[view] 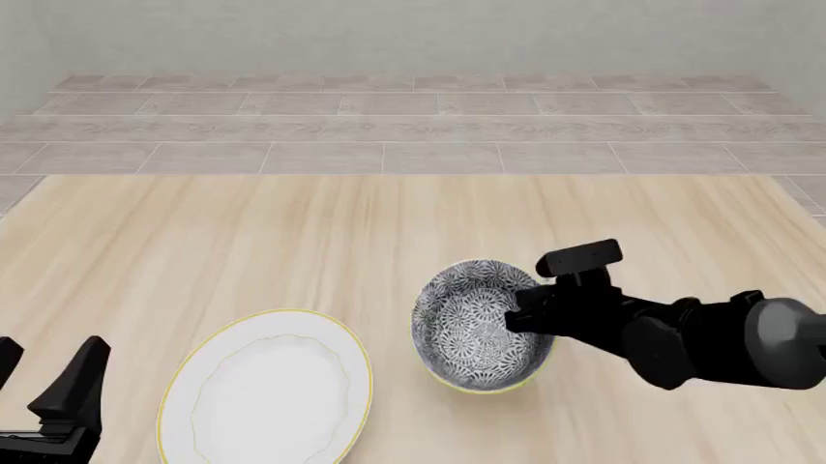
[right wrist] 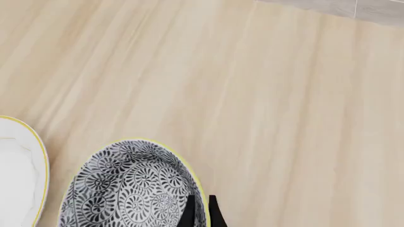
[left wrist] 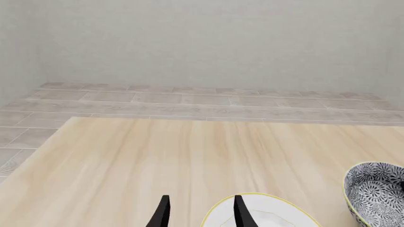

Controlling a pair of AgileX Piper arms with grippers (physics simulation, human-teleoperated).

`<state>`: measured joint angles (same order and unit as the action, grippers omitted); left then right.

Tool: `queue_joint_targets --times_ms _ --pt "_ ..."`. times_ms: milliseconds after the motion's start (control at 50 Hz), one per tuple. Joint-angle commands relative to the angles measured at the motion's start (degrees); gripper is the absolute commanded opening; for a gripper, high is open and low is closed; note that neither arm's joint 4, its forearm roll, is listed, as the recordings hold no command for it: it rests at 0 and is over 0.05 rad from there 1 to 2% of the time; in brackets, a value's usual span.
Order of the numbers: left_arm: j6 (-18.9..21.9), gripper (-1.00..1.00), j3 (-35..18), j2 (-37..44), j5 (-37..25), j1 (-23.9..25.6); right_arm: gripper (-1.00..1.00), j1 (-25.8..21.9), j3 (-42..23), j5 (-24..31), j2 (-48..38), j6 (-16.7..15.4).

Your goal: Put the bowl on the plate.

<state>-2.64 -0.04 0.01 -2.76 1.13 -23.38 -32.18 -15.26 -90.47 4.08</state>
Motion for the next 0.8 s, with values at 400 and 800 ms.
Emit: queue_joint_targets --times_ms 400,800 --pt "-0.3 1.00 0.0 0.0 0.0 0.3 -1.00 -1.0 -5.4 9.7 8.4 -0.2" --pt "-0.2 1.00 0.0 0.0 0.2 0.8 -1.00 -5.1 -9.4 13.2 9.1 5.4"
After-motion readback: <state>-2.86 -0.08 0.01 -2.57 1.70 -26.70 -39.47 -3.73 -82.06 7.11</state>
